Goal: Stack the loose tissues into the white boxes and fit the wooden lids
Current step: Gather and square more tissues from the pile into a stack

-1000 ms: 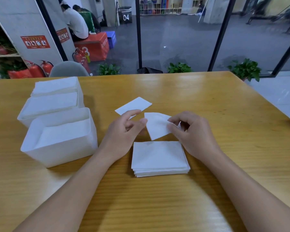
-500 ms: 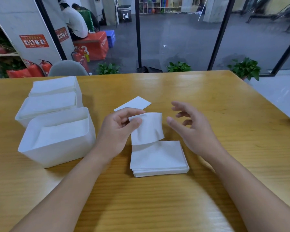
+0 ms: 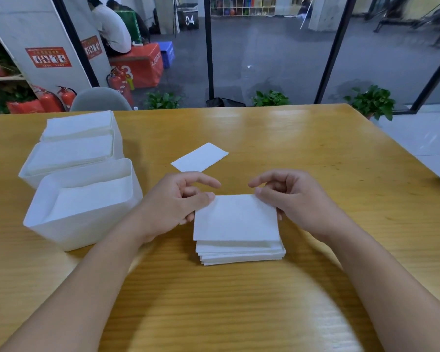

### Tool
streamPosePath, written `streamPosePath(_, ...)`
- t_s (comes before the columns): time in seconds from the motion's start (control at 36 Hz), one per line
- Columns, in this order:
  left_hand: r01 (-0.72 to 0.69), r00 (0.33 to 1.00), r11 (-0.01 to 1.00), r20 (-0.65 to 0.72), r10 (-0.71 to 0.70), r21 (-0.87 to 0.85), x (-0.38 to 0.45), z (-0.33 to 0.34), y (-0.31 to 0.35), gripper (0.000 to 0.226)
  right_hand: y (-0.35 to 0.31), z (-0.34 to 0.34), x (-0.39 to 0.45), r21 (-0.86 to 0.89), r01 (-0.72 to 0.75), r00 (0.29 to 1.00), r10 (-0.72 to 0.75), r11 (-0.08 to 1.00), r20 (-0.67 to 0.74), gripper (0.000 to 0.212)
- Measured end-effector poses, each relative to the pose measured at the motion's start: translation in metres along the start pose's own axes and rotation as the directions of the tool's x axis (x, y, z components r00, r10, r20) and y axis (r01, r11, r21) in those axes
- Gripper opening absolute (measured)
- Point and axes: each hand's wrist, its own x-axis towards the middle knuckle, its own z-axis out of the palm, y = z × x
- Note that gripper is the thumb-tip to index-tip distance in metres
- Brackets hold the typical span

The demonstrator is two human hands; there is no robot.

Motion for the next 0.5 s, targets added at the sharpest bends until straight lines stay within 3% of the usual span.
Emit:
streamPosePath(0.14, 0.016, 0.998, 0.995, 0.054, -0.021, 0.103, 0.000, 0.000, -0.005, 0.022, 0.006, -0.006, -0.001, -0.098, -0.033, 0.998, 0.039, 0.995, 0.054, 0.008)
streamPosePath(0.31, -0.028, 0.998, 0.932, 0.066, 0.005, 0.360, 0.002, -0.004, -0.014, 0.019, 0.015, -0.003, 0.000, -0.368, 0.006, 0.997, 0.021, 0.930, 0.069, 0.009)
streamPosePath(0.44, -0.030, 0.977, 0.894, -0.176, 0.120, 0.446, 0.010, 0.002, -0.024, 0.003, 0.016, -0.003, 0.000, -0.410, 0.044, 0.999, -0.040, 0.911, 0.018, 0.013)
streamPosePath(0.5, -0.028, 0.955, 0.876, -0.247, 0.166, 0.482, 0.013, 0.007, -0.026, 0.012, 0.015, -0.003, 0.001, -0.413, 0.041, 0.998, -0.057, 0.910, -0.025, 0.015)
